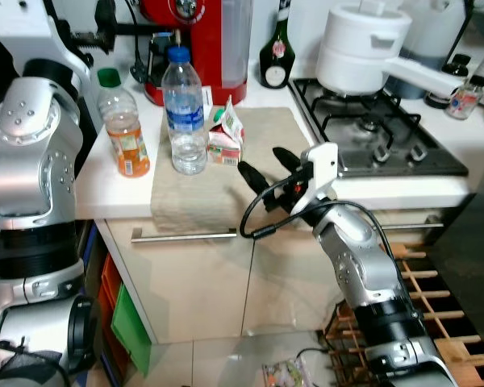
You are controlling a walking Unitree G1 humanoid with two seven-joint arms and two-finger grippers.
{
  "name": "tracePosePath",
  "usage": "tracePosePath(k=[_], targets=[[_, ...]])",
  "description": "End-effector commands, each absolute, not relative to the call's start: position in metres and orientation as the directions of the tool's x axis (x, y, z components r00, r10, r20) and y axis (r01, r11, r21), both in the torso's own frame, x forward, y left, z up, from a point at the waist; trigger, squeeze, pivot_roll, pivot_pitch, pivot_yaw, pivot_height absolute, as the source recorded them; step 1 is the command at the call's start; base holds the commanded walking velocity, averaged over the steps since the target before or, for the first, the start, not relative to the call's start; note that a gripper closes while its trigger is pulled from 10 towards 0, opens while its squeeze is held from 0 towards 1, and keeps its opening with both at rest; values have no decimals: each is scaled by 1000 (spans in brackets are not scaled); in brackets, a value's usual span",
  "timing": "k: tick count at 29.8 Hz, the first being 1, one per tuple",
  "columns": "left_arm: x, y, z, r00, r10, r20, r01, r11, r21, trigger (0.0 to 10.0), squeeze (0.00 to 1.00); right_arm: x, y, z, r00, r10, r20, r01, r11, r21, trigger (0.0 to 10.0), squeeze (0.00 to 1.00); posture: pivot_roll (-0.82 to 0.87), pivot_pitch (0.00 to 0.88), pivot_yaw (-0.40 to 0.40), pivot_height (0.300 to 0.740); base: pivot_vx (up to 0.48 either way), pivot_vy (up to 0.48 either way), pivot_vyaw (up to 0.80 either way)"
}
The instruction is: Restocking fridge
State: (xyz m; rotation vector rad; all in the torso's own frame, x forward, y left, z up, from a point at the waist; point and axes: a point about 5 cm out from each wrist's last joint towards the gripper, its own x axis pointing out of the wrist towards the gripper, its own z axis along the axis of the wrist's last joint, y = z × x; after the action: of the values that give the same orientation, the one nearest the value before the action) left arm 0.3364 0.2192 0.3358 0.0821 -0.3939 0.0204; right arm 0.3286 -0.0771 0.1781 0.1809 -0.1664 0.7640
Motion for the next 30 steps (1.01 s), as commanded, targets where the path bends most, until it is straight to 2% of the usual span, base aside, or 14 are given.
tracePosePath(k=[1,12,21,27,28,29,30], targets=[[337,212,327,946,-55,318,19,993,116,10000,0,327,-80,180,700,681,213,-710,695,111,10000,0,-29,0,-15,740,0,0,0],[346,211,295,984,-31,178,17,997,80,10000,0,324,-72,177,673,716,186,-739,661,130,10000,0,-25,0,-24,740,0,0,0],[366,215,265,997,18,71,-21,999,46,10000,0,322,-68,177,658,732,177,-753,644,134,10000,0,-26,0,-32,740,0,0,0],[386,229,240,997,70,30,-71,996,46,10000,0,323,-64,177,650,739,177,-760,636,137,10000,0,-21,0,-38,740,0,0,0],[390,230,237,997,73,27,-74,996,46,3804,0,323,-64,177,648,741,177,-762,634,136,10000,0,-24,0,-38,740,0,0,0],[392,229,235,997,73,29,-74,996,52,3804,0,323,-63,178,647,741,177,-762,633,135,10000,0,-25,0,-38,740,0,0,0],[393,228,233,997,73,27,-75,995,59,0,0,324,-63,178,647,741,177,-762,633,135,10000,0,-29,0,-37,740,0,0,0]])
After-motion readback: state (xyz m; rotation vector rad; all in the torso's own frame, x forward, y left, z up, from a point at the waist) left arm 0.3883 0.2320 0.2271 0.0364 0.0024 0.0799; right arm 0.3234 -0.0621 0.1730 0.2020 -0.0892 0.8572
